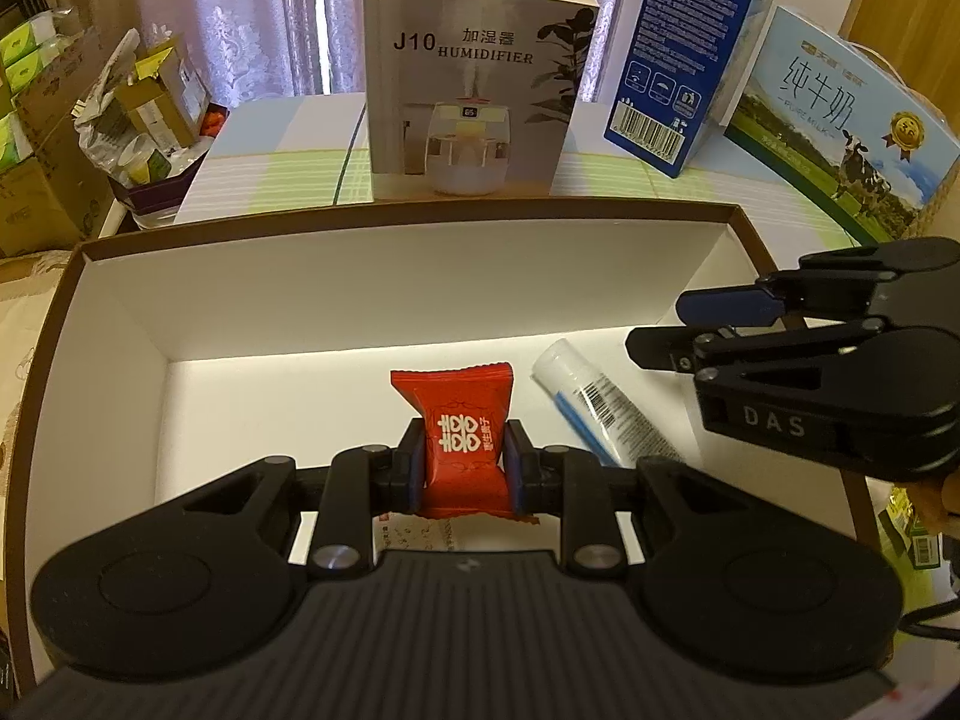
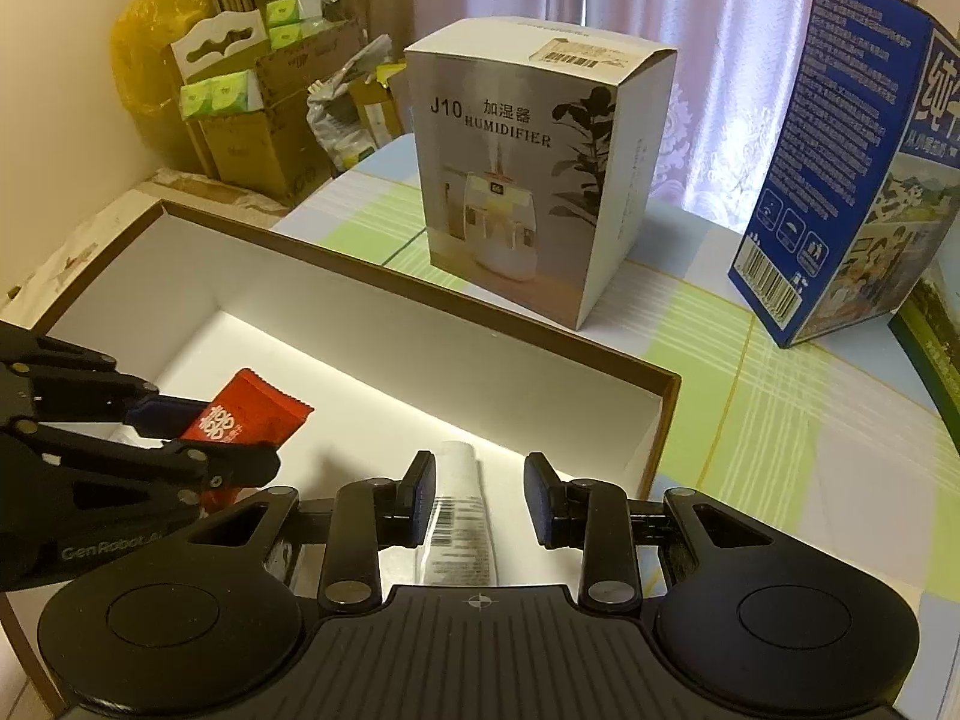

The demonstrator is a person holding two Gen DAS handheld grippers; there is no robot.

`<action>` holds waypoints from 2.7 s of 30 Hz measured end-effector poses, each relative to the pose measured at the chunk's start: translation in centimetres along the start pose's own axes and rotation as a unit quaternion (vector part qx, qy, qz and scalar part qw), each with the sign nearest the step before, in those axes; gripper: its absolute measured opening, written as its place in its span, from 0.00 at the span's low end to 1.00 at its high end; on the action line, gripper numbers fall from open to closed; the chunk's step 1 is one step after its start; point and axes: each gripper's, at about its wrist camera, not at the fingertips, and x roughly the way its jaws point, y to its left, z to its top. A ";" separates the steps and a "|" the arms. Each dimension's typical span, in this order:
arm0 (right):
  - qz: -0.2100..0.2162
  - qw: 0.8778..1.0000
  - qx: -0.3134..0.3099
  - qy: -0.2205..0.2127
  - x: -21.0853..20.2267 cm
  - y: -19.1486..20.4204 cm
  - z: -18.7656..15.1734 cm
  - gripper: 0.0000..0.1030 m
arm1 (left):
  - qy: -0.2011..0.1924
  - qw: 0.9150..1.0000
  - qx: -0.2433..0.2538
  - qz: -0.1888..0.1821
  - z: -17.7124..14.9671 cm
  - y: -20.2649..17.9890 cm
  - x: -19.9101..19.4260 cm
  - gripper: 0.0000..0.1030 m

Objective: Organize objects
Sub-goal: 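Release the red packet and white tube into the box, opening both tools, then withdraw both tools from the box toward the white cloth and green box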

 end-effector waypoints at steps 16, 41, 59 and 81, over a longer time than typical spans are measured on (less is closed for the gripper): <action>0.019 1.000 0.014 -0.015 -1.6 0.3 -0.6 0.31 | -0.017 1.000 -0.011 -0.001 0.4 -0.2 -0.6 0.58; 0.067 0.995 0.055 -0.056 -14.2 3.9 -9.2 0.47 | -0.059 0.996 -0.038 0.046 -6.9 0.9 -12.7 0.90; -0.014 0.982 0.187 -0.020 -22.0 -1.1 -21.3 0.47 | -0.033 0.996 0.054 -0.056 -13.2 -10.4 -13.8 0.89; -0.109 0.941 0.320 0.004 -27.0 -12.7 -30.0 0.47 | -0.012 0.978 0.171 -0.120 -11.2 -24.2 -8.7 0.85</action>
